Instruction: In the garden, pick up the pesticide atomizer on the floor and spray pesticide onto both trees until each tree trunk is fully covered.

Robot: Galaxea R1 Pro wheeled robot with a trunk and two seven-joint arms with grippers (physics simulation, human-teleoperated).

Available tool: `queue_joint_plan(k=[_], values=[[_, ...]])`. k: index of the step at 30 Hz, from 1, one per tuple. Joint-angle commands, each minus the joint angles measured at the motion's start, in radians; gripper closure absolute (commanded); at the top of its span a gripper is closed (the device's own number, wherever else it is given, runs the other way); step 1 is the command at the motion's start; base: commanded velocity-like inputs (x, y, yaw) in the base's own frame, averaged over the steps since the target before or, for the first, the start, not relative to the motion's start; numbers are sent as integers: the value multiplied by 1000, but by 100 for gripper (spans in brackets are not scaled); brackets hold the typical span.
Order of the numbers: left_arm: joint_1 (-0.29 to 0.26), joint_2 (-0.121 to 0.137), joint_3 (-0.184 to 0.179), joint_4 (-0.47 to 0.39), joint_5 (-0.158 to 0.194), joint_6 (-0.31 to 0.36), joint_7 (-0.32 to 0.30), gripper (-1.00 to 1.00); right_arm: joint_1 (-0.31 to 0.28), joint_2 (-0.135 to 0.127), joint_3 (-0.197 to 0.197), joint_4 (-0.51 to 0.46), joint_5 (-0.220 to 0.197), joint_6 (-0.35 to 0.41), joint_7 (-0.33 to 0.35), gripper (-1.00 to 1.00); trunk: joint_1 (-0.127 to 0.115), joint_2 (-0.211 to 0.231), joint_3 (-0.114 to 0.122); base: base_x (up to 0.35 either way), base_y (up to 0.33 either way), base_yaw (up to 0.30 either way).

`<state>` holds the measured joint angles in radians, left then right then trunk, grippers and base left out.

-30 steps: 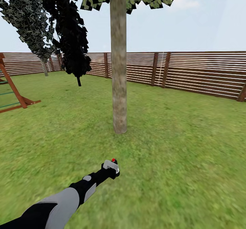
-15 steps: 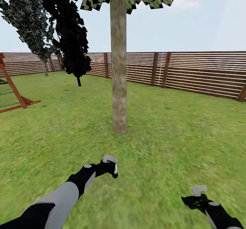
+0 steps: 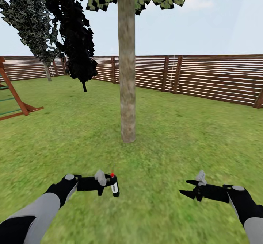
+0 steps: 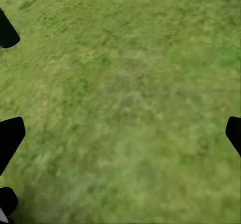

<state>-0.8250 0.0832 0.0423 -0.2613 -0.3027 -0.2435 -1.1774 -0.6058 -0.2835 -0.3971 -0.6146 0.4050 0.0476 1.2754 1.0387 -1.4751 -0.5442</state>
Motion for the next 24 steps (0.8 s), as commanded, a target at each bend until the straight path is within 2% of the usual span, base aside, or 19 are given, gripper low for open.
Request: queue_joint_plan(k=[1, 2, 3, 4, 5, 7, 10, 15, 16, 17, 18, 24], values=[[0, -3, 2, 6, -50, -11, -1, 100, 0, 2, 0, -1, -24, 0, 13, -100, 0, 0, 0, 0, 0, 0], [0, -7, 1, 9, -75, -15, -1, 100, 0, 4, 1, -2, -41, 1, 17, -100, 0, 0, 0, 0, 0, 0], [0, -26, 0, 17, -114, -21, -3, 100, -6, 10, 4, -54, -140, 8, 23, -100, 0, 0, 0, 0, 0, 0], [0, -39, 0, 19, -118, -22, -3, 100, -6, 13, 6, -68, -166, 13, 24, -100, 0, 0, 0, 0, 0, 0], [0, -72, 0, 21, -122, -23, -3, 100, -7, 45, 10, -85, -197, 38, 25, -100, 0, 0, 0, 0, 0, 0], [0, -87, 1, 22, -121, -23, -3, 100, -8, 83, 12, -96, -208, 48, 25, -100, 0, 0, 0, 0, 0, 0], [0, -97, 2, 22, -117, -22, -2, 100, -8, 109, 13, -105, -215, 51, 24, -100, 0, 0, 0, 0, 0, 0], [0, -122, 4, 22, -116, -21, 0, 100, -8, 185, 16, -107, -216, 49, 24, -100, 0, 0, 0, 0, 0, 0], [0, -124, 4, 22, -116, -21, 0, 100, -8, 191, 21, -107, -216, 49, 24, -100, 0, 0, 0, 0, 0, 0], [0, -143, 5, 22, -116, -20, 2, 100, -8, 199, 53, -108, -216, 49, 23, -100, 0, 0, 0, 0, 0, 0], [0, -151, 7, 21, -116, -20, 2, 100, -8, 217, 90, -108, -216, 49, 16, -100, 0, 0, 0, 0, 0, 0], [0, -152, 50, 20, -116, -20, 3, 100, -8, 237, 106, -172, -218, 57, -49, -100, 0, 0, 0, 0, 0, 0]])
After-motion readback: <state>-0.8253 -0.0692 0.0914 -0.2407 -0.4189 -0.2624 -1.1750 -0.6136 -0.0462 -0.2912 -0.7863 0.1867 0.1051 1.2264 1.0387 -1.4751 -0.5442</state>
